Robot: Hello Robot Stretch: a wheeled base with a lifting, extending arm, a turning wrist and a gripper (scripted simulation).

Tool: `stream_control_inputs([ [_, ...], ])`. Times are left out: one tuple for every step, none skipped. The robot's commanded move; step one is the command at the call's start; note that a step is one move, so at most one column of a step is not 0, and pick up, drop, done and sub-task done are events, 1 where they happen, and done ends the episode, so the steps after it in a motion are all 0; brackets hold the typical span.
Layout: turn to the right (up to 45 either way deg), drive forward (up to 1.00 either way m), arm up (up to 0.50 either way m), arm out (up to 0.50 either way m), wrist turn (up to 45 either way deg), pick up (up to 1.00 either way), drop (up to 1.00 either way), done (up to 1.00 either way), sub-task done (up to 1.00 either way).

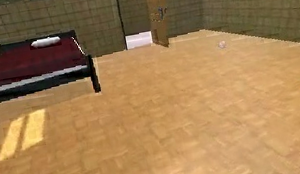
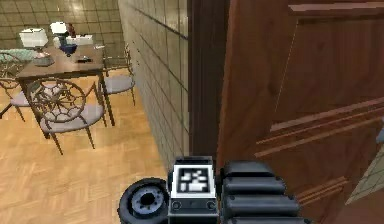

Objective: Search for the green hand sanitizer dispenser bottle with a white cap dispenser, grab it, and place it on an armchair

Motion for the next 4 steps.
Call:
stream_control_inputs([
  [0.0,1.00,0.00,0.00,0.0,0.00,0.00,0.00,0.00],
  [0.0,1.00,0.00,0.00,0.0,0.00,0.00,0.00,0.00],
  [0.0,1.00,0.00,0.00,0.0,0.00,0.00,0.00,0.00],
  [0.0,1.00,0.00,0.00,0.0,0.00,0.00,0.00,0.00],
])
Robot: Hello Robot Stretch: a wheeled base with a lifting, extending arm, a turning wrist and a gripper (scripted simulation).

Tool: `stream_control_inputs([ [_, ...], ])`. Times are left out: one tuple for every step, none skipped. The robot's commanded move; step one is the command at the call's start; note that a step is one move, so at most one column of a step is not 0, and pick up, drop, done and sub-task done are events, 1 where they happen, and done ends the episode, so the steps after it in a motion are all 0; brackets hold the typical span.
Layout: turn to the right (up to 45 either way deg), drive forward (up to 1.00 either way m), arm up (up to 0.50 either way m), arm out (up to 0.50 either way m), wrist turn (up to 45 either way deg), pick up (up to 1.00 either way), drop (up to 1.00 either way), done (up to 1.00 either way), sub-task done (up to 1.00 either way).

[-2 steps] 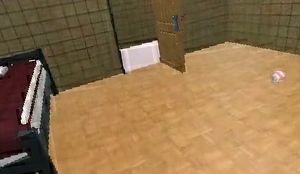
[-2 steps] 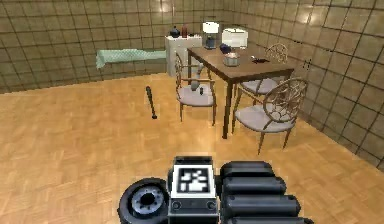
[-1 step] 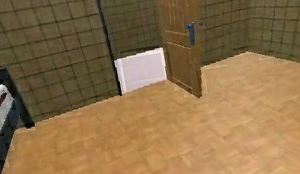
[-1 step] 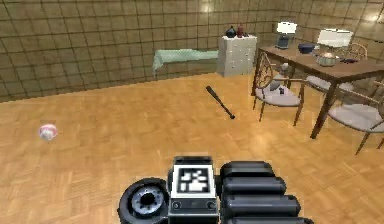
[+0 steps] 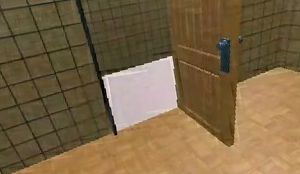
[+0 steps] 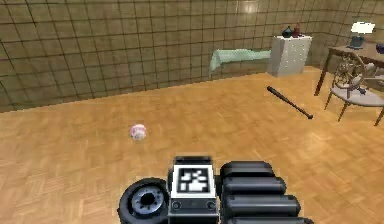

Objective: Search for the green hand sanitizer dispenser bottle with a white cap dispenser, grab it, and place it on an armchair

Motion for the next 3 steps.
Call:
stream_control_inputs([
  [0.0,1.00,0.00,0.00,0.0,0.00,0.00,0.00,0.00],
  [-3.0,0.00,0.00,0.00,0.0,0.00,0.00,0.00,0.00],
  [0.0,1.00,0.00,0.00,0.0,0.00,0.00,0.00,0.00],
])
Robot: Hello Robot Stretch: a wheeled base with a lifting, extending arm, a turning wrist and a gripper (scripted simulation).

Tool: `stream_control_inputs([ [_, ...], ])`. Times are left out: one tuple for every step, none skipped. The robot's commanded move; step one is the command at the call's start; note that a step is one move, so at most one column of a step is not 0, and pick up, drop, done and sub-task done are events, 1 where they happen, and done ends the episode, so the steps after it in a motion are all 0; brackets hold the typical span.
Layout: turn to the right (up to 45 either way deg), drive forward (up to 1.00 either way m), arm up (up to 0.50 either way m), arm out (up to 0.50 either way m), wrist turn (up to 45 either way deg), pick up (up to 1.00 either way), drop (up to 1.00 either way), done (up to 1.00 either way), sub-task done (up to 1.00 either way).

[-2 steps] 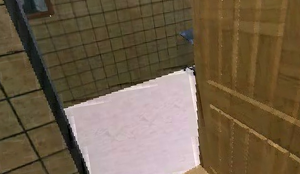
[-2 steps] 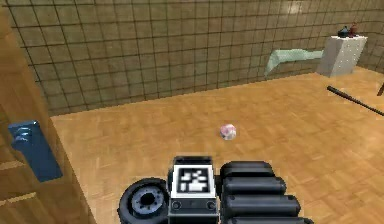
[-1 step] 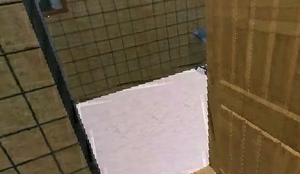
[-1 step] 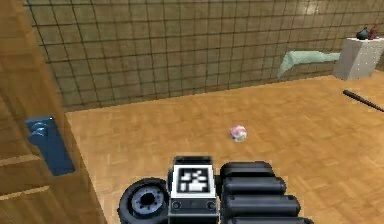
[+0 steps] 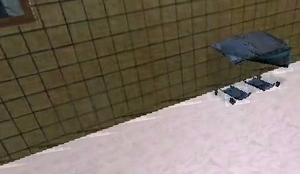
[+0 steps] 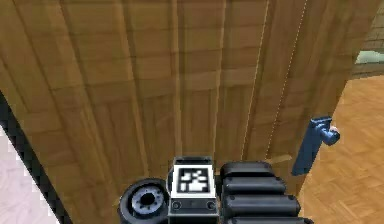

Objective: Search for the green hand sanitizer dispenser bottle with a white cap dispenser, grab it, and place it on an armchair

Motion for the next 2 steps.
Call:
stream_control_inputs([
  [0.0,0.30,0.00,0.00,0.0,0.00,0.00,0.00,0.00],
  [24.0,0.00,0.00,0.00,0.0,0.00,0.00,0.00,0.00],
])
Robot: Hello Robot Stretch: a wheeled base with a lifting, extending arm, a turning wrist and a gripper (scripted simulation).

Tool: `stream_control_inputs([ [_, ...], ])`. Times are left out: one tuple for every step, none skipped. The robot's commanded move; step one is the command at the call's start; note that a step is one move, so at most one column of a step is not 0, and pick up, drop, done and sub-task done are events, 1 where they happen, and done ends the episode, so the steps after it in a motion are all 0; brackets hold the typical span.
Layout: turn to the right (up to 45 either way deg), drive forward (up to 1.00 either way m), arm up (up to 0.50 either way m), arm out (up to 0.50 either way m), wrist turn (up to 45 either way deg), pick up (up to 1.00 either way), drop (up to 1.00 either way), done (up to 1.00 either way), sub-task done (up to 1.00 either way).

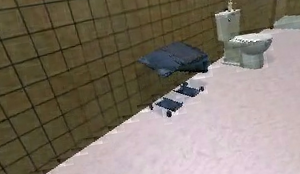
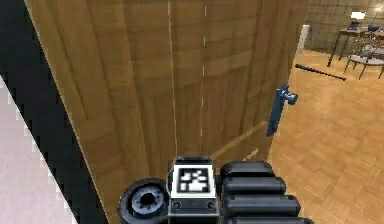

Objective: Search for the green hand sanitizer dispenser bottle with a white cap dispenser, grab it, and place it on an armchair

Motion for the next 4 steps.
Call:
stream_control_inputs([
  [0.0,0.45,0.00,0.00,0.0,0.00,0.00,0.00,0.00],
  [45.0,0.00,0.00,0.00,0.0,0.00,0.00,0.00,0.00],
  [0.0,1.00,0.00,0.00,0.0,0.00,0.00,0.00,0.00],
  [3.0,0.00,0.00,0.00,0.0,0.00,0.00,0.00,0.00],
])
